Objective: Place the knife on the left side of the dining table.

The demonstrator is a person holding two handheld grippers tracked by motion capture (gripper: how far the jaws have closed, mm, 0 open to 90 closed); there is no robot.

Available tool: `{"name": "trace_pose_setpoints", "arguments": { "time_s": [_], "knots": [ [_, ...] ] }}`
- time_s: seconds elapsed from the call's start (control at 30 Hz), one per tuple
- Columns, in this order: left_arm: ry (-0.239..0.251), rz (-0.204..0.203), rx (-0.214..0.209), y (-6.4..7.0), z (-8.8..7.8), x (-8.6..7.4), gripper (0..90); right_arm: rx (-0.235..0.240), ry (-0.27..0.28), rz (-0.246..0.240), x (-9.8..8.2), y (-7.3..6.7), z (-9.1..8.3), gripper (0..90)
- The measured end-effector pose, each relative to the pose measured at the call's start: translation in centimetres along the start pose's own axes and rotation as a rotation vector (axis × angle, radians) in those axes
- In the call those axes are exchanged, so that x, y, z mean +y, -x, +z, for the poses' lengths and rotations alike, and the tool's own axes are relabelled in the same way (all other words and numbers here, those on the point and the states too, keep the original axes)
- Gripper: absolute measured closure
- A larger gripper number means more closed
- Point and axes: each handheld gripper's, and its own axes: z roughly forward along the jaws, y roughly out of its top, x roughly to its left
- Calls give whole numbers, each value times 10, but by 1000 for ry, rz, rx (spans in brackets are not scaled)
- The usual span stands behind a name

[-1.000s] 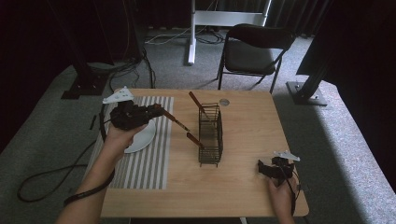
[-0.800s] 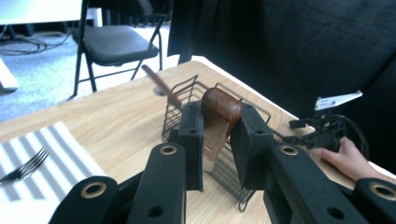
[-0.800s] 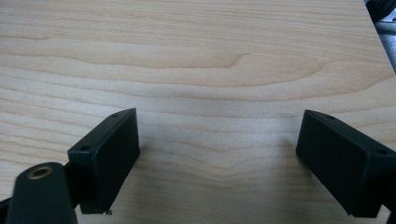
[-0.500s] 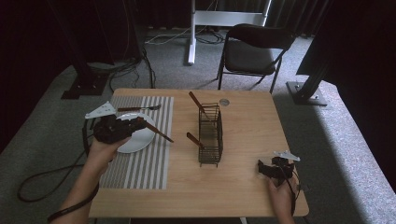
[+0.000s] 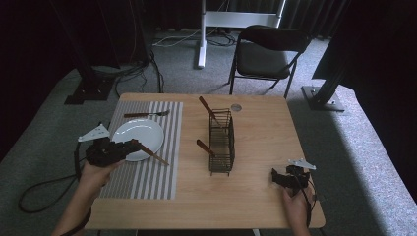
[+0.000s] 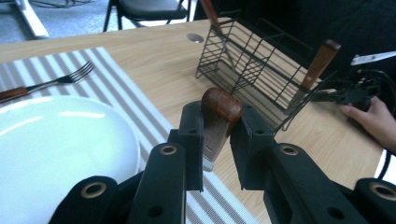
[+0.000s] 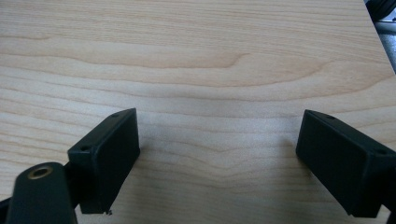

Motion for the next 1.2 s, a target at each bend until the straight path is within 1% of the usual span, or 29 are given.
{"name": "trace_pose_setpoints", "arguments": {
  "time_s": [0.07,0.1,0.13,0.2,0.23,0.27,0.3,0.37,0.43,0.47,0.5,0.53,0.67,0.7,0.77,0.87,0.9,1.0,1.03,1.1,1.13,1.2],
  "knots": [
    [4,3,4,1,-2,-4,752,0,0,0,0,0,0,126],
    [2,-2,-4,0,-2,-6,752,0,0,0,0,0,0,126],
    [0,-3,3,0,-3,-8,752,0,0,-1,0,0,0,126],
    [-11,-11,1,-2,-3,-12,752,0,0,-1,0,0,0,126],
    [-11,-11,1,-2,-3,-12,752,0,0,0,0,0,0,126],
    [-9,-26,-5,-5,-2,-15,752,0,0,-1,0,0,0,126],
    [-7,-24,-1,-5,-2,-16,752,0,0,0,0,0,0,126],
    [13,-50,-30,-8,-1,-18,752,0,0,0,0,0,0,126],
    [-4,-36,-9,-7,1,-18,752,0,0,0,0,0,0,126],
    [-14,-31,-8,-6,2,-19,752,0,0,-1,0,0,0,126],
    [-15,-35,-19,-7,4,-20,752,0,0,-1,0,0,0,126],
    [-17,-36,-20,-7,4,-20,752,0,0,-1,0,0,0,126],
    [-16,-41,-17,-8,4,-20,752,0,0,-1,0,0,0,126],
    [-8,-50,-17,-9,4,-21,752,0,0,-1,0,0,0,126],
    [-13,-52,-16,-10,3,-22,751,0,0,-1,0,0,0,126],
    [-17,-76,-18,-13,0,-25,746,0,0,-1,0,0,0,126],
    [-18,-86,-13,-14,0,-26,744,0,0,-1,0,0,0,126],
    [-48,-120,10,-20,-2,-33,742,0,0,-1,0,0,0,126],
    [-43,-134,3,-22,-3,-36,740,0,0,-1,0,0,0,126],
    [-43,-148,3,-25,-5,-40,739,0,0,-1,0,0,0,126],
    [-41,-165,1,-27,-7,-43,738,0,0,0,0,0,0,126],
    [-46,-182,15,-30,-8,-47,728,0,0,-1,0,0,0,126]
  ]
}}
